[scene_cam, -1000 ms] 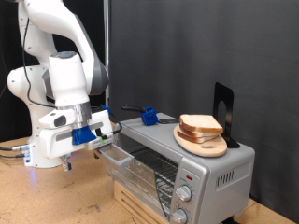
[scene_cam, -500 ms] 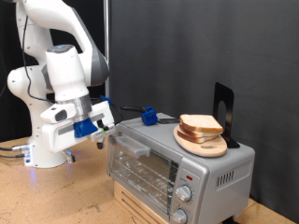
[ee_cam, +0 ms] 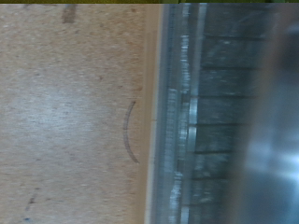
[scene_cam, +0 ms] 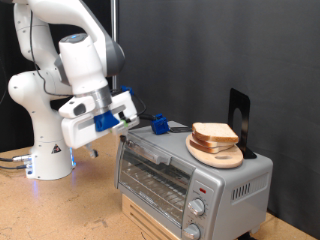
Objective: Make a piece of toast with the oven
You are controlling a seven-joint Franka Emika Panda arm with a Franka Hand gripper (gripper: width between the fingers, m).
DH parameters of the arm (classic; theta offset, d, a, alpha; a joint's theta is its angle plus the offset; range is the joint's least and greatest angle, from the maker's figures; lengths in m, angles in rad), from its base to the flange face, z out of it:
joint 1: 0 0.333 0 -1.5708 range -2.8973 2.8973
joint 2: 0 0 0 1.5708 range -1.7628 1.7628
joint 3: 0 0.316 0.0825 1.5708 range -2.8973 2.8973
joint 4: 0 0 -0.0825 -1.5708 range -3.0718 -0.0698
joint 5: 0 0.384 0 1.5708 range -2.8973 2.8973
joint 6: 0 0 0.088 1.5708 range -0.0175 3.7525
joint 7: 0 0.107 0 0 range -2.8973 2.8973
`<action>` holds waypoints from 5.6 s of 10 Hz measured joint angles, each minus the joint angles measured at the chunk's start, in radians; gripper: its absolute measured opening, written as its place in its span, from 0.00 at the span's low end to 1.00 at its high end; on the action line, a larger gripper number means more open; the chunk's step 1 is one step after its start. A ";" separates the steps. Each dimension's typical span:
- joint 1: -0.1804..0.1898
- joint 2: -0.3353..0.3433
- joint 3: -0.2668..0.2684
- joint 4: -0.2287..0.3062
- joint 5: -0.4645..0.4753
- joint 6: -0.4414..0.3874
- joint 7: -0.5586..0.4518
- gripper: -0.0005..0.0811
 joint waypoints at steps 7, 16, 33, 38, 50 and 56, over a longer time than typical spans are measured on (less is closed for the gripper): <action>-0.004 -0.021 0.099 0.011 -0.069 -0.027 0.167 0.84; -0.026 0.053 0.096 -0.006 -0.108 0.058 0.168 0.84; -0.157 0.156 -0.027 -0.015 -0.197 0.195 -0.039 0.84; -0.230 0.287 -0.029 -0.014 -0.322 0.339 -0.008 0.84; -0.263 0.600 -0.042 0.094 -0.461 0.573 0.110 0.84; -0.089 0.610 -0.253 0.105 -0.594 0.644 0.185 0.84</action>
